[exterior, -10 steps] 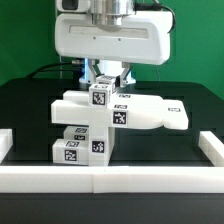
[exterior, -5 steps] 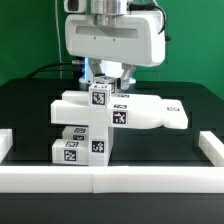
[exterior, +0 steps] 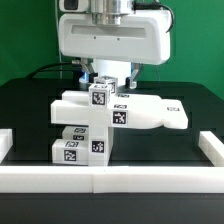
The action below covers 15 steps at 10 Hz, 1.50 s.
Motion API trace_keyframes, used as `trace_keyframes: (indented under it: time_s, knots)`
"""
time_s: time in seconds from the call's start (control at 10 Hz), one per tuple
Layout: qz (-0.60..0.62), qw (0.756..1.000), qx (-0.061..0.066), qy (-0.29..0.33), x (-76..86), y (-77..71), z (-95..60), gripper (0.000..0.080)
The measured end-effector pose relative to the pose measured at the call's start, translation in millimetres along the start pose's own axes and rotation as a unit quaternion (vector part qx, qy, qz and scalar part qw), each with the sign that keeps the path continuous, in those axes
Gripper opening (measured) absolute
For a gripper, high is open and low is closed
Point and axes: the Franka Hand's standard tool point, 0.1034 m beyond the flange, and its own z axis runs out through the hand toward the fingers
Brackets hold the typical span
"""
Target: Assemble chair
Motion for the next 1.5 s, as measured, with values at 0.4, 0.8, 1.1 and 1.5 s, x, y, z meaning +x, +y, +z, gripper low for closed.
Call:
trace_keyframes:
  time_s: [0.4, 0.8, 1.1, 1.5]
  knots:
    - [-0.184, 0.983, 0.0, 0.0, 0.4, 0.9, 0.0, 0.0649]
    - [-0.331, 0.944, -0.001, 0.0, 1.7, 4.5, -0.1, 0.0649]
    - [-0.424, 0.906, -0.005, -0.002, 2.6, 7.6, 0.0, 0.0649]
    - [-0.482, 0.876, -0.008, -0.003, 3.6, 10.7, 0.0, 0.0611]
